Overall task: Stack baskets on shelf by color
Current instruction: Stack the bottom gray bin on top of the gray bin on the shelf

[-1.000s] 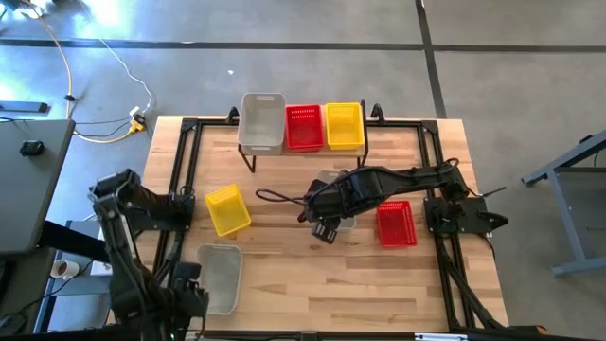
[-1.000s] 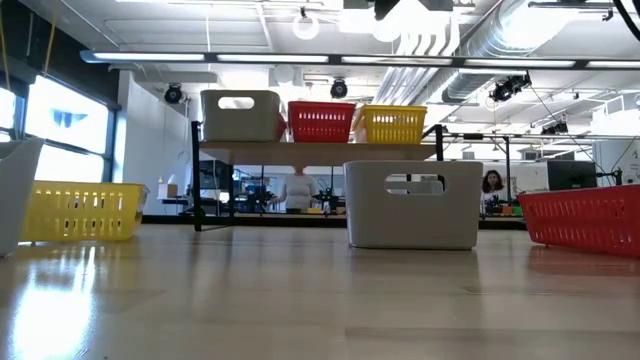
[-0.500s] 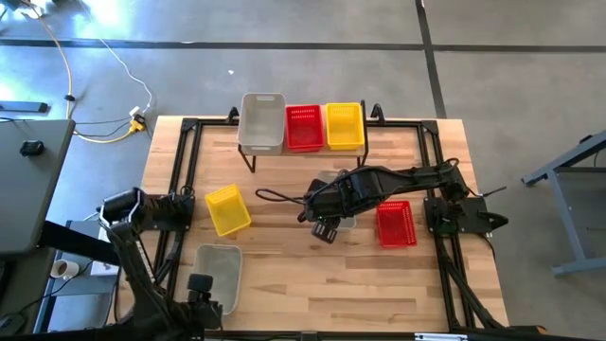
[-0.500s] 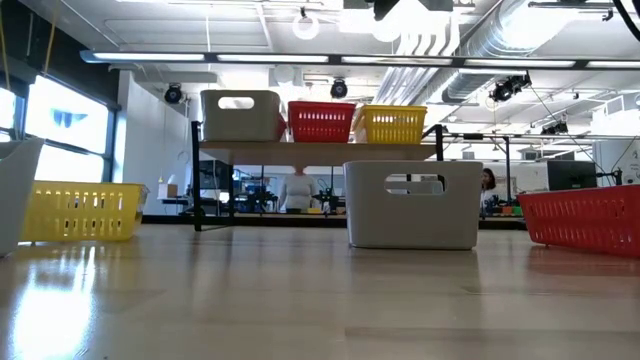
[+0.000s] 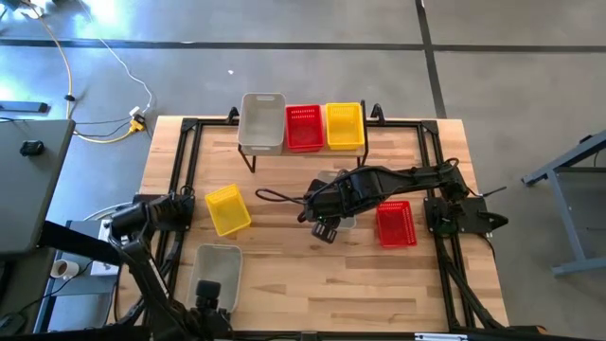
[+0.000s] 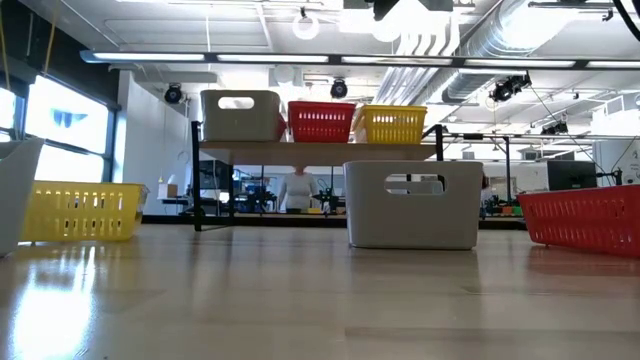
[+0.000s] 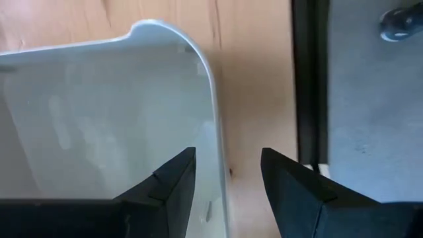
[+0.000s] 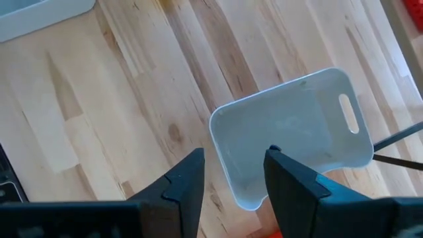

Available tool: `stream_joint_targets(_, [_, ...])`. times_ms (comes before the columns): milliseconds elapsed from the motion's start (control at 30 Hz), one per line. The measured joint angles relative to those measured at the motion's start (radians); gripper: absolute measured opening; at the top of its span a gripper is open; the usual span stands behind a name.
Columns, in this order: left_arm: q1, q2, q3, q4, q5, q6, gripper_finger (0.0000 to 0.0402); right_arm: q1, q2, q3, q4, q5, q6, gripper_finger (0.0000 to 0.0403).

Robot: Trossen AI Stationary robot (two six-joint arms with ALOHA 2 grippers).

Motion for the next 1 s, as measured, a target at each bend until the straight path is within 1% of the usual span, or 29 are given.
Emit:
stream_joint_targets(233, [0.005, 0.049, -0.001, 0.001, 0.013, -0.012, 0.0159, 0.000, 0.000, 0.000, 0.000, 0.000, -0.010, 0.0142])
stream_joint_targets(333, [0.006, 0.052, -0.001, 0.002, 0.019, -0.026, 0.0145, 0.000, 0.000, 0.000, 0.000, 0.000, -0.010, 0.0142])
stream_joint_targets(433, [0.007, 0.052, -0.001, 0.007, 0.024, -0.034, 0.0111, 0.000, 0.000, 0.000, 0.000, 0.000, -0.011, 0.0142])
stream_joint_targets(600, [0.007, 0.052, -0.001, 0.008, 0.038, -0.039, 0.0028, 0.000, 0.000, 0.000, -0.007, -0.003, -0.032, 0.0142])
stream_joint_targets(667, [0.008, 0.052, -0.001, 0.014, 0.042, -0.055, 0.0008, 0.000, 0.000, 0.000, -0.013, -0.008, -0.037, 0.0142])
stream_joint_targets(833, [0.009, 0.047, 0.011, 0.025, 0.047, -0.100, 0.0006, 0.000, -0.003, 0.000, -0.038, -0.013, -0.037, 0.0142])
stream_joint_targets(1000, [0.014, 0.047, 0.066, 0.021, 0.047, -0.113, 0.0003, 0.000, -0.026, 0.000, -0.045, -0.013, -0.048, 0.0142])
